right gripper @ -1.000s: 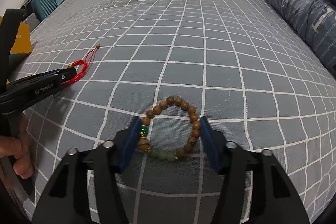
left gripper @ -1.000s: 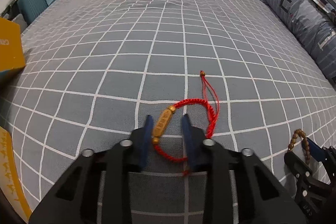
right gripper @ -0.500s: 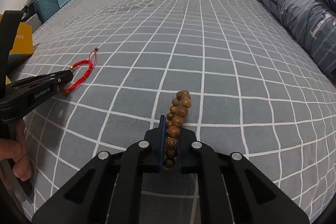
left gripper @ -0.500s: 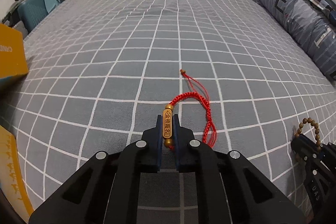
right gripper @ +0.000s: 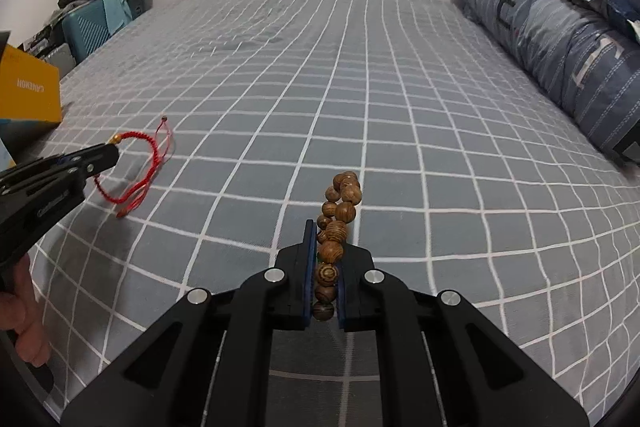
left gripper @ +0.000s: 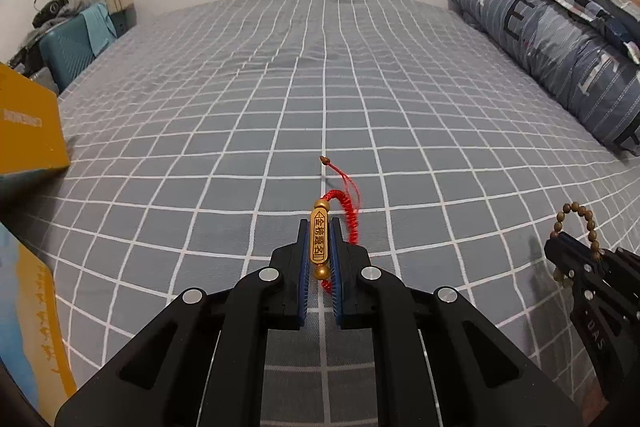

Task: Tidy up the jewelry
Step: 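Lift both bracelets and carry them over the open white box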

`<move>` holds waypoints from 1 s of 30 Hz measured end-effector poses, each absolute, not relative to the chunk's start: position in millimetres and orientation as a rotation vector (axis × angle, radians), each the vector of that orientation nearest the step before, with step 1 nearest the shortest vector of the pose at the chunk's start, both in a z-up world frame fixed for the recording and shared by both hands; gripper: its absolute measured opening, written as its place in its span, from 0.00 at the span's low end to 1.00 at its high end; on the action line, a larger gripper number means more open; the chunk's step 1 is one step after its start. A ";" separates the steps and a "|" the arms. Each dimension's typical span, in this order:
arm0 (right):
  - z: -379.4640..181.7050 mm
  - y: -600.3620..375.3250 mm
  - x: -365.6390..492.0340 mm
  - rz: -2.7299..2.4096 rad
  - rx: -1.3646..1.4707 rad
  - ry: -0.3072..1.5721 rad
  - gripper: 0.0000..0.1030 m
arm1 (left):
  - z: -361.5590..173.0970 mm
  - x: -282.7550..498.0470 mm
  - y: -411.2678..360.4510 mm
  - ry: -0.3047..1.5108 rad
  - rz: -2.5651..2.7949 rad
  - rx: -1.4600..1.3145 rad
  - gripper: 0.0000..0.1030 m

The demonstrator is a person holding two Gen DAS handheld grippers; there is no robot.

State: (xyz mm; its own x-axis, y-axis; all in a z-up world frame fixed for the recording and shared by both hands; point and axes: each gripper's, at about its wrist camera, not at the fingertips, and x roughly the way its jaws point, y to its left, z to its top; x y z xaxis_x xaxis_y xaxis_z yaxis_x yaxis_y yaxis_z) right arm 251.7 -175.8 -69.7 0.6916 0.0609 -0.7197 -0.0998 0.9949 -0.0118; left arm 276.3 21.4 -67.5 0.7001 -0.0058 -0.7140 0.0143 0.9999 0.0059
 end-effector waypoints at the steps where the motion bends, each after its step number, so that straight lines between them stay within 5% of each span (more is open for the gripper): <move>1: -67.8 -176.8 250.5 0.087 -0.047 0.792 0.07 | -66.0 273.8 21.5 0.790 -0.015 0.007 0.08; 30: -16.0 -186.9 200.3 0.057 -0.039 0.674 0.07 | -16.6 192.4 20.1 0.623 -0.021 0.023 0.08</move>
